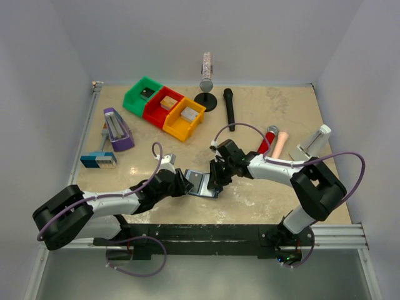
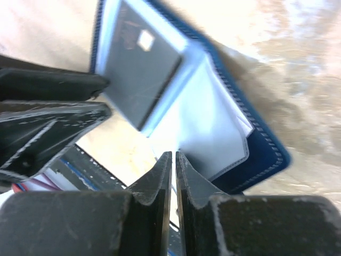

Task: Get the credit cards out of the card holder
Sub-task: Remove the credit card from the card holder.

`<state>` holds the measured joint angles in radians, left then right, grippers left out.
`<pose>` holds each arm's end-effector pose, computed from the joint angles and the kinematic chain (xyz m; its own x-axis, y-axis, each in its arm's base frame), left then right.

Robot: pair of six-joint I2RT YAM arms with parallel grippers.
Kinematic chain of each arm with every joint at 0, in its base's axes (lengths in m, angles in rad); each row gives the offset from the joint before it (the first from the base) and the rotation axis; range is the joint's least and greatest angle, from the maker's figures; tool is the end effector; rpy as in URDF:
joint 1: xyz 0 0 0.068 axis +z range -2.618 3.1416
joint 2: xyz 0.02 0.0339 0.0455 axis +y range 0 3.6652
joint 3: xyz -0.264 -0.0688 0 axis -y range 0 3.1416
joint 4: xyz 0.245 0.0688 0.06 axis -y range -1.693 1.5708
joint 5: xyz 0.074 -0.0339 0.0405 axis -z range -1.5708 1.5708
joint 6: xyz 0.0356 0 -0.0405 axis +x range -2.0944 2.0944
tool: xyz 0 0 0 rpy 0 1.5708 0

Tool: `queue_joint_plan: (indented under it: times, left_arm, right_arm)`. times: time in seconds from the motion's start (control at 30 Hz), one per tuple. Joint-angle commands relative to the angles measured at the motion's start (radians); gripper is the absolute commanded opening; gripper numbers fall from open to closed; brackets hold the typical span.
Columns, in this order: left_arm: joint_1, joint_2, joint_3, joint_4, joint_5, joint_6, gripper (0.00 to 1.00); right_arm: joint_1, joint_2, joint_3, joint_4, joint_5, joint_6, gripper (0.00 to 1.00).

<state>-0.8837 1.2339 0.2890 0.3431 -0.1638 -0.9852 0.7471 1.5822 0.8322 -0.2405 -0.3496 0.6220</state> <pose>0.1408 -0.1624 0.1375 -0.7631 -0.3662 -0.5325 0.0752 0.7681 -0.6359 0.2133 0.2142 0.1645 -0.9509 -0.1346 -0.2787 -0.2733 0.7876 0.5523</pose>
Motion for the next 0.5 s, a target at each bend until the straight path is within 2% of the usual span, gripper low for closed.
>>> queue_joint_plan:
  times: [0.0,0.47]
  left_arm:
    - [0.003,0.001,-0.014,0.01,-0.022,-0.01,0.36]
    - [0.003,-0.027,-0.021,-0.032,-0.006,-0.009,0.38]
  right_arm:
    - [-0.028,0.013,-0.024,0.063,-0.005,-0.002,0.11]
    - [-0.086,0.102,-0.007,0.072,-0.011,-0.053,0.1]
